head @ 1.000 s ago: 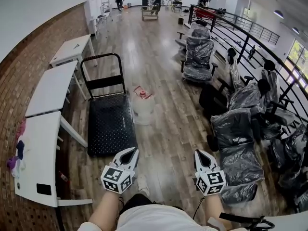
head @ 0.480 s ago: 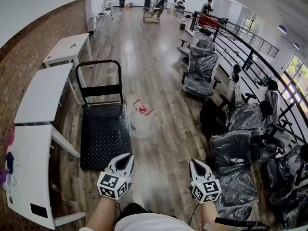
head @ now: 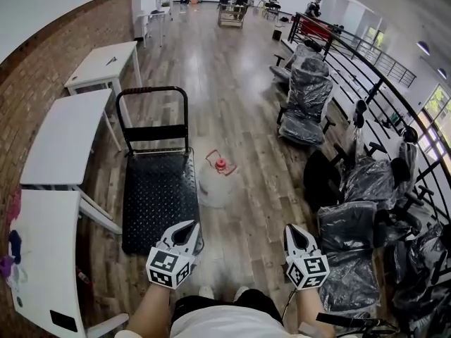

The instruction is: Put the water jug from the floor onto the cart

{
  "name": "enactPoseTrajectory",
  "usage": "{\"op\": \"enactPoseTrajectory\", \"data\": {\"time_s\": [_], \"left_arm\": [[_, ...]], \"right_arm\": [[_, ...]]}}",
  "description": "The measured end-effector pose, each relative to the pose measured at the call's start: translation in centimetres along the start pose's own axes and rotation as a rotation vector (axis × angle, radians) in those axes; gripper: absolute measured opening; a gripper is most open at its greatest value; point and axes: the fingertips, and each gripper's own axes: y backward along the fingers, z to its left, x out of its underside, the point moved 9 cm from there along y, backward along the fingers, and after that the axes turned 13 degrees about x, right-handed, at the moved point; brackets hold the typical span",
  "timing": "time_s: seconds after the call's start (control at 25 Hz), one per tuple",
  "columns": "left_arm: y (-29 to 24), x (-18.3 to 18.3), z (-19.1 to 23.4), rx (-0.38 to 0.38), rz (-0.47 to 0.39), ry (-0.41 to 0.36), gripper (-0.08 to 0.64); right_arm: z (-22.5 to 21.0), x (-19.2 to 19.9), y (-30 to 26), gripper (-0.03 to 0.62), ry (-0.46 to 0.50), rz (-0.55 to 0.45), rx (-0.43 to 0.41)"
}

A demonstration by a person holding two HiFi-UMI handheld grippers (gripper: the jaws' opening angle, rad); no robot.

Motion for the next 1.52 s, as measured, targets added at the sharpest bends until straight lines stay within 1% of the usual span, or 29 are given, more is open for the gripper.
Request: {"op": "enactPoseTrajectory", "data": {"time_s": [0.2,0.4,0.68,0.84,0.96,1.04,1.16,1.32,1.52], "left_arm": [[-1.2,0.2,1.9,-0.037,0.002,0.026,0.002],[-3.9,-1.0,3.4,-0.093,-0.006,0.026,0.002],[-10.2,-3.5,4.9,-0.194,-0.023,0.031,0.002],[-14.1,-4.9,5.2,-0.253,-0.035,0.024,0.002],[-16.1,-5.7,5.2,-0.316,-0.046,0.018,0.002],[-16.7,-6.1,5.1,-0.361,-0.048,0.028,0.002],[-17.2,-6.5,5.3,-0.404,-0.04,0.044,0.002],[-17.1,-6.3,6.2,-0.444,-0.042,0.064,0.002],[-16.8,-6.3,8.9,-0.452,-0.068,0.077,0.002]], "right_arm": [[-0.1,-0.3,-3.8,0.005,0.004,0.005,-0.038],[-1.6,-1.0,-8.8,0.005,0.001,-0.008,-0.09],[-6.6,-2.5,-16.2,0.005,0.021,-0.041,-0.164],[-9.8,-3.2,-20.9,0.005,0.02,-0.041,-0.22],[-11.7,-3.9,-24.4,0.005,0.027,-0.044,-0.274],[-12.4,-4.4,-26.3,0.005,0.024,-0.041,-0.31],[-12.5,-5.0,-28.4,0.005,0.021,-0.036,-0.354],[-11.1,-5.2,-30.6,0.005,0.032,-0.028,-0.408],[-8.5,-6.5,-32.7,0.005,0.062,-0.041,-0.444]]}}
